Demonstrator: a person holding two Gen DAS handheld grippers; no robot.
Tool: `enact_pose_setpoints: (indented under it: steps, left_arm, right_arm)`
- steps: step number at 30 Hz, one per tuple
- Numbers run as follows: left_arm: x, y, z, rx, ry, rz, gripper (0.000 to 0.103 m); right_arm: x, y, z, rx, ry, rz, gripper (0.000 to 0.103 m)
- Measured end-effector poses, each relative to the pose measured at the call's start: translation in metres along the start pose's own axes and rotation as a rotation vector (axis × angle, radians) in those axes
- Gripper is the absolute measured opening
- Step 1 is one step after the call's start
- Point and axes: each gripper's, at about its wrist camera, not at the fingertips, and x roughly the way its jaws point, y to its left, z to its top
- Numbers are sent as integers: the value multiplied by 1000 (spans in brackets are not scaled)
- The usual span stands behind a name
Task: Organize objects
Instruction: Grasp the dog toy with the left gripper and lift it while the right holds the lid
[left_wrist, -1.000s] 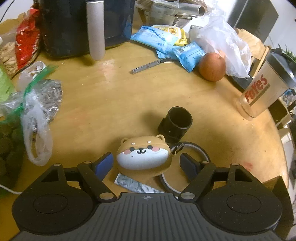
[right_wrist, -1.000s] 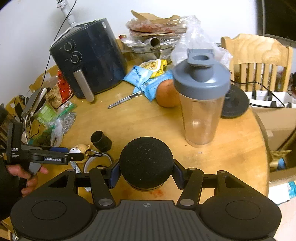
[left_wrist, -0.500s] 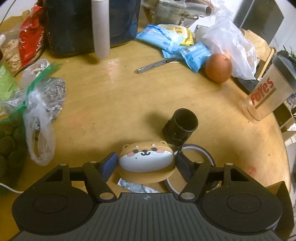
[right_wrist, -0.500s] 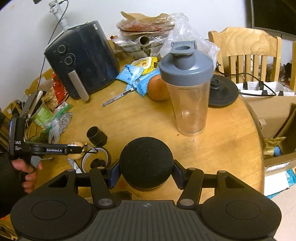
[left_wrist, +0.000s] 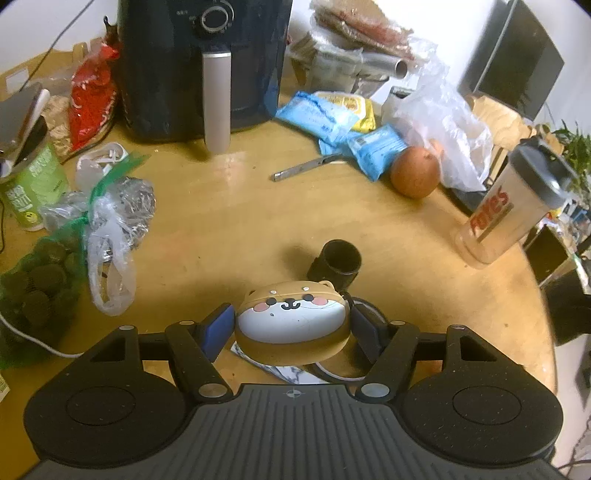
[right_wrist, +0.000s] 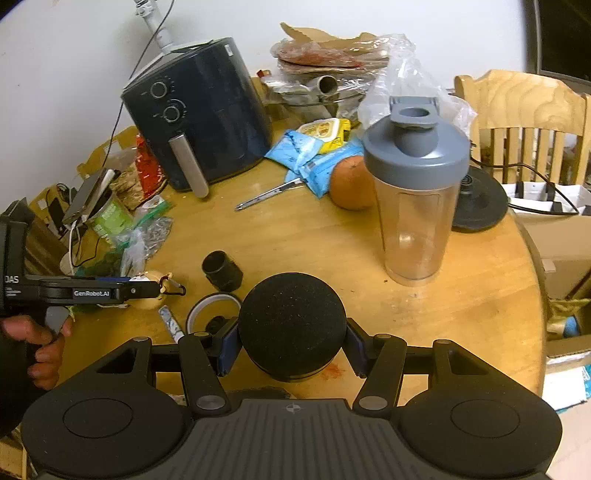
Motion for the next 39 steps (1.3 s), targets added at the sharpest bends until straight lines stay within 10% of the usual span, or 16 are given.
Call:
enact_pose_setpoints:
  steps: [39]
  left_arm:
    - [-101,-68,-65,-111,-88,51,68]
  right_arm:
    - [-13,4,-1,-119,38,157,60]
